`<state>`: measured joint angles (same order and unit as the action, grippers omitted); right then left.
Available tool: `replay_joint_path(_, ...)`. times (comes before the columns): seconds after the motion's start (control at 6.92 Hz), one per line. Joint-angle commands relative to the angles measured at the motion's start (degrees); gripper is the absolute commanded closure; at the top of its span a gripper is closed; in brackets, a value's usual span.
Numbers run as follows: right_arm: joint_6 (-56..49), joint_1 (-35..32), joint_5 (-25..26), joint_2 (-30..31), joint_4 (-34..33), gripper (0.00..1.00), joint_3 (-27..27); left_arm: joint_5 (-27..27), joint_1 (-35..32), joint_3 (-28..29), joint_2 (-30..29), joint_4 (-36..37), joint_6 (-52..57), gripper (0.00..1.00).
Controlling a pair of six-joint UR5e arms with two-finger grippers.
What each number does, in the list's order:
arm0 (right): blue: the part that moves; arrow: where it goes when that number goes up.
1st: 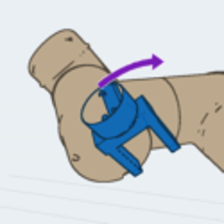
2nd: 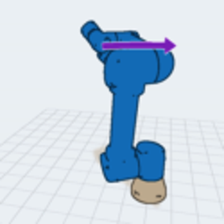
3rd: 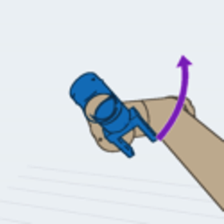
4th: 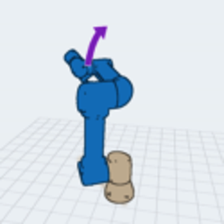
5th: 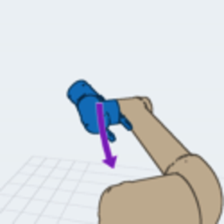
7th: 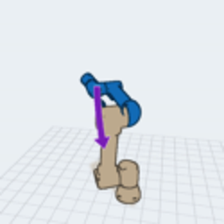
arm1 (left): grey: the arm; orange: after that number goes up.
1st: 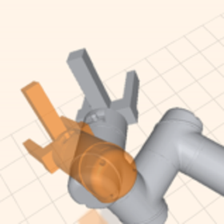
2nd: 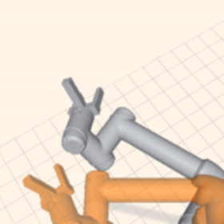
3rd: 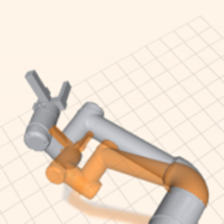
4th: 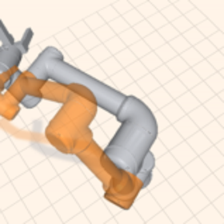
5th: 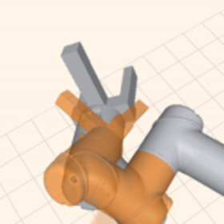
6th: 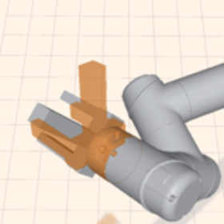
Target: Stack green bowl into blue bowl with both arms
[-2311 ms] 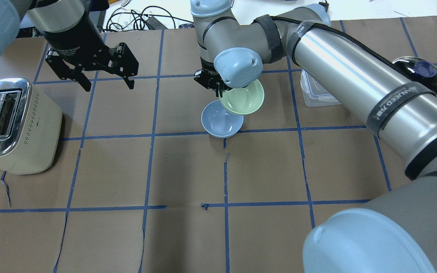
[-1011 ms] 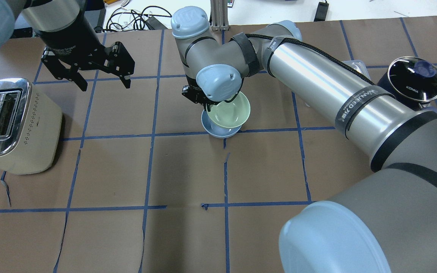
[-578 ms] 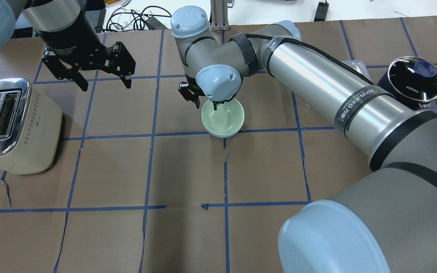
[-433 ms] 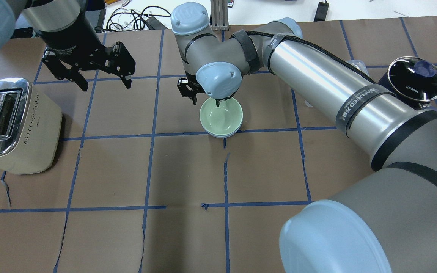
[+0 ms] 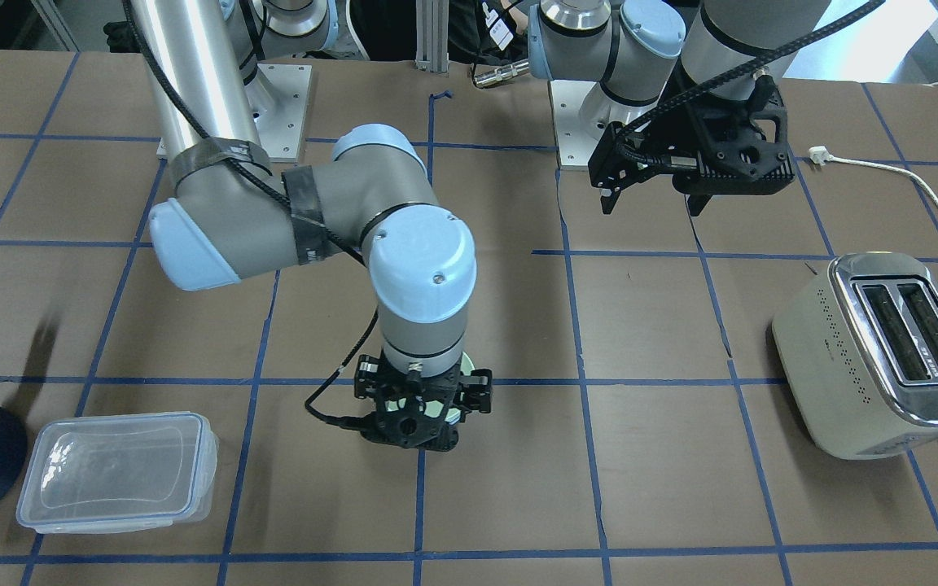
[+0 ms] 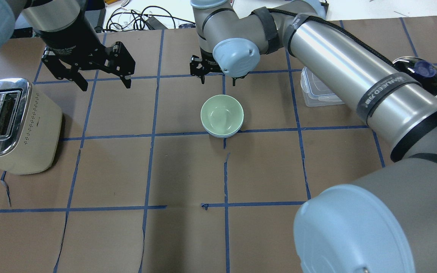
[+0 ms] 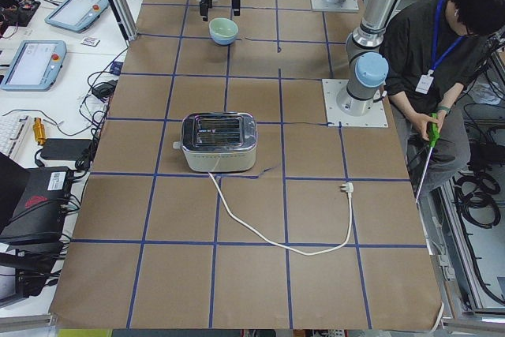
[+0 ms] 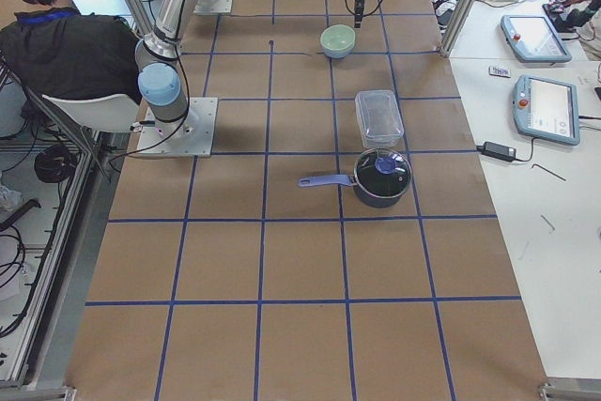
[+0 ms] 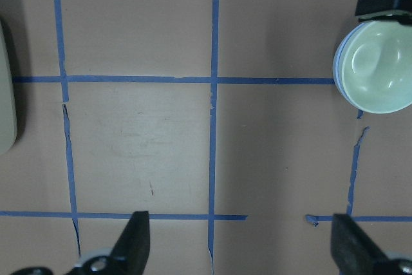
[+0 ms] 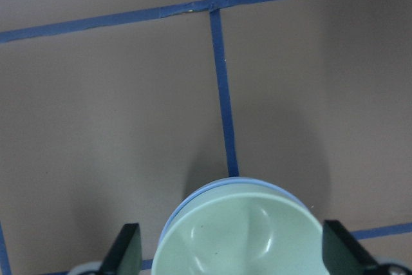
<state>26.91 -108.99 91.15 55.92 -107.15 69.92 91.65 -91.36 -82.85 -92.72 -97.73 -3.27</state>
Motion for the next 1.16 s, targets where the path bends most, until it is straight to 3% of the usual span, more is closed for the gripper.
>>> replay_joint_path(0.0, -10.66, 7.79, -0.18, 4.88, 4.58, 0.0, 0.13, 0.02, -0.04, -0.03, 0.0, 0.0, -0.07, 0.0)
replay_joint_path(0.29, -16.42, 12.73, -0.1, 10.32, 12.29, 0.0, 2.22, -0.07, -0.22, -0.11, 0.0, 0.09, -0.5, 0.0)
replay_joint_path(0.72, -27.95, 20.9, -0.18, 26.55, 12.07, 0.0, 18.26, -0.25, -0.13, -0.11, 0.0, 0.09, -0.68, 0.0)
replay_joint_path(0.87, -27.96, 21.01, -0.18, 30.96, 11.45, 0.0, 21.81, -0.25, -0.13, -0.12, 0.0, 0.09, -0.77, 0.0)
replay_joint_path(1.01, -27.7, 21.01, 0.08, 32.14, 13.53, 0.0, 21.58, -0.16, -0.22, -0.12, 0.0, 0.0, -0.86, 0.0)
